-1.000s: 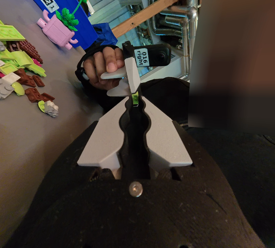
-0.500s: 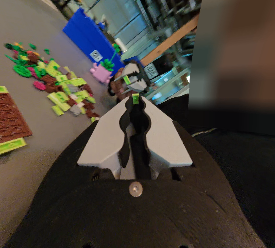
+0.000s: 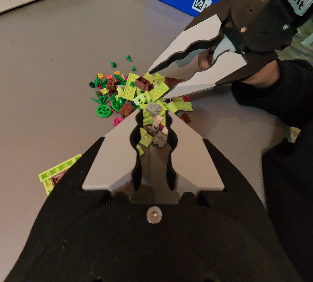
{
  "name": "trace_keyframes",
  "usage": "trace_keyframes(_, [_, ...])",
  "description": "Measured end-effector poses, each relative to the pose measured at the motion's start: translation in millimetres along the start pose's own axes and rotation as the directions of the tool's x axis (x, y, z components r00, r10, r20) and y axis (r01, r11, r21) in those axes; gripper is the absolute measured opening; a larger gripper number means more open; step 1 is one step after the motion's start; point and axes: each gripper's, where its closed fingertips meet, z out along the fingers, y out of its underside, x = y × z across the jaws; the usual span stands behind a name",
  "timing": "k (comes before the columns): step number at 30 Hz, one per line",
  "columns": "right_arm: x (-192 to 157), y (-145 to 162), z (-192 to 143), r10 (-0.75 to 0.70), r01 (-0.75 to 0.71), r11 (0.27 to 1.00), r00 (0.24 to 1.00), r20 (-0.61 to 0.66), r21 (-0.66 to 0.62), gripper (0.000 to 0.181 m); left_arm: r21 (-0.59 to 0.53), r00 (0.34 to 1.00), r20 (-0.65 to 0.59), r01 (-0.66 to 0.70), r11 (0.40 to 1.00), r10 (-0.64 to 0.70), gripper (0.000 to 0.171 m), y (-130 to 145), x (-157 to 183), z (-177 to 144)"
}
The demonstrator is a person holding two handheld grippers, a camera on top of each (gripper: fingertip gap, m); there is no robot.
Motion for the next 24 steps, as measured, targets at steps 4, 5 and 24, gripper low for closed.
trace_keyframes(4, [-3, -8, -14, -0.016, 0.016, 0.998, 1.0, -0.001, 0.058, 0.035, 0.045, 1.0, 0.003, -0.003, 0.999, 0.003, 0.039, -1, -1, -8])
trace_keyframes(5, [-11, -9, -17, -0.024, 0.022, 0.998, 0.999, 0.037, 0.063, 0.036, 0.061, 1.0, 0.001, -0.003, 0.998, 0.003, 0.039, -1, -2, -12])
trace_keyframes(24, [-96, 9, -14, -0.204, 0.214, 0.977, 0.903, 0.378, 0.014, 0.0, 0.085, 0.981, -0.183, 0.087, 0.993, -0.07, 0.032, 13, 21, -40])
